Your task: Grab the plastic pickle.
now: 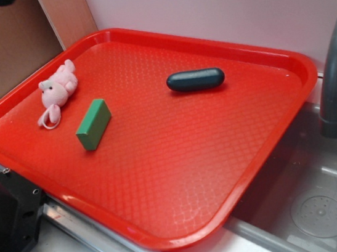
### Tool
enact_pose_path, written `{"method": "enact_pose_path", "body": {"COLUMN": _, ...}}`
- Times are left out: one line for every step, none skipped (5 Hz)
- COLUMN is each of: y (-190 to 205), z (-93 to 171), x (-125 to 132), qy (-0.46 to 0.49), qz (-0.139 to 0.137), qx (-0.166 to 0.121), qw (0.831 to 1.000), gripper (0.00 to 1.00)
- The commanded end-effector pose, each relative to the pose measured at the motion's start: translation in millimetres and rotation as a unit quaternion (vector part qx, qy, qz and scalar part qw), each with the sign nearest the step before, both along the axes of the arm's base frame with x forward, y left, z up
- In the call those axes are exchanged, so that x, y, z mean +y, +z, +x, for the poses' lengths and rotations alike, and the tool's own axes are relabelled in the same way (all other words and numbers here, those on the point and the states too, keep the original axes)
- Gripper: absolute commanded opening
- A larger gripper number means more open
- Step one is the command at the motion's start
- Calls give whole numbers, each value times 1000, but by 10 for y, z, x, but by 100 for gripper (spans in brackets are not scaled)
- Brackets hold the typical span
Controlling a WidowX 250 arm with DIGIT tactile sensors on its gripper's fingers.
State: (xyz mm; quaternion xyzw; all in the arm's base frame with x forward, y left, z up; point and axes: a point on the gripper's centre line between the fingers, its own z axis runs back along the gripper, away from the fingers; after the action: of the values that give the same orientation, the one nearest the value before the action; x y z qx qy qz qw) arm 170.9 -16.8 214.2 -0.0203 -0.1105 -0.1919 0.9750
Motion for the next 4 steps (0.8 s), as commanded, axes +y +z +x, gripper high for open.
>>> {"method": "enact_pose_path", "body": {"y": -257, "z": 611, "x": -14, "qy": -67, "qz": 0, "qx": -60, "qw": 996, "gripper": 100}}
{"method": "enact_pose_path", "body": {"y": -483, "z": 899, "x": -67, "qy": -48, "qz": 6, "qx": -81, "qw": 996, "gripper": 100}}
{"method": "enact_pose_path", "body": {"y": -740, "z": 1150, "x": -162, "qy": -48, "qz": 21, "qx": -74, "qw": 996, "gripper": 100}}
{"method": "enact_pose_path", "body": {"y": -1024, "z": 1315, "x": -287, "qy": -78, "qz": 10, "qx": -57, "qw": 995, "gripper": 100}}
